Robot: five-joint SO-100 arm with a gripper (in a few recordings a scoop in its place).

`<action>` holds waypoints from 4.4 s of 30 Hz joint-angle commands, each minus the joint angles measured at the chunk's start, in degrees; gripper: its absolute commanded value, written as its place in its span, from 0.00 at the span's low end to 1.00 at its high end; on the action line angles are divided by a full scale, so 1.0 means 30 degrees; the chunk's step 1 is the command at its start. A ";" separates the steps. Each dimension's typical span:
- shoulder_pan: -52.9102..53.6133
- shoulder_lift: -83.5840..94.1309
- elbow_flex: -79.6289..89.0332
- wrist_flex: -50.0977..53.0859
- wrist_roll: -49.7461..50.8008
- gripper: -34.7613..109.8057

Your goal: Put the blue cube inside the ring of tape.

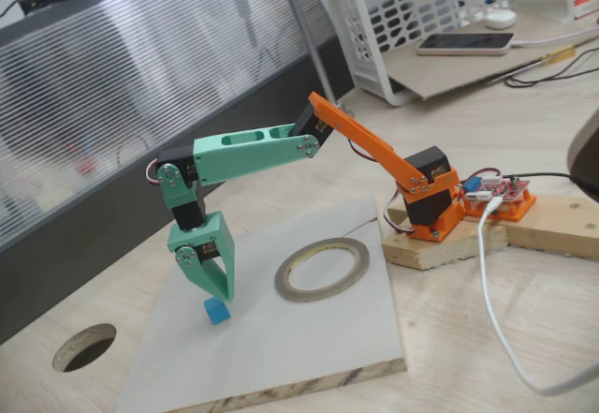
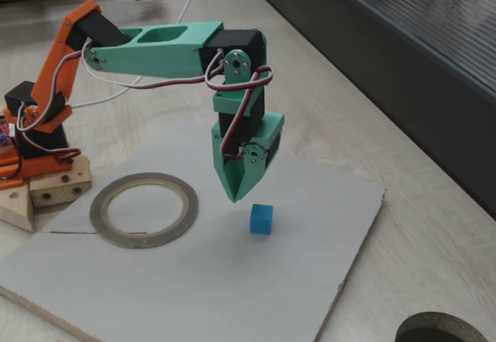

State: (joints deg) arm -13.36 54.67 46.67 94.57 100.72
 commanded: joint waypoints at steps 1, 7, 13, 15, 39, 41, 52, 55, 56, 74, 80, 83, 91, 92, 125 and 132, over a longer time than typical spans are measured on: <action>-0.0322 0.0352 -0.0557 -0.0996 0.0117 0.24; -0.0322 0.0352 -0.0352 -0.3662 0.0117 0.24; -0.0146 0.0352 -0.0352 -0.3750 0.0117 0.24; 0.0615 0.0352 -0.0352 -0.3750 0.0117 0.24; 0.1963 0.0586 -0.0322 -0.3574 0.0059 0.24; 0.1816 0.0557 -0.0322 -0.3574 0.0088 0.24; 0.1758 0.0381 -0.0322 -0.3721 0.0029 0.24; 0.1787 0.0381 -0.0322 -0.3545 0.0000 0.24; 0.1787 0.0381 -0.0322 -0.3545 0.0000 0.24; 0.1875 0.0615 -0.0293 -0.3428 0.0146 0.44; 0.1787 0.0615 -0.0293 -0.0938 0.0146 0.62; 0.1787 0.0527 -0.0293 -0.0498 0.0146 0.66; 0.1787 0.0381 -0.0293 -0.0469 0.0117 0.66; 0.1816 0.0381 -0.0293 -0.0381 0.0059 0.66; 0.1699 -0.1172 -0.0322 -0.0469 0.0000 0.66; 0.1699 -0.1348 -0.0352 -0.0527 0.0000 0.66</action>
State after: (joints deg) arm -7.56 49.66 46.41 92.29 100.28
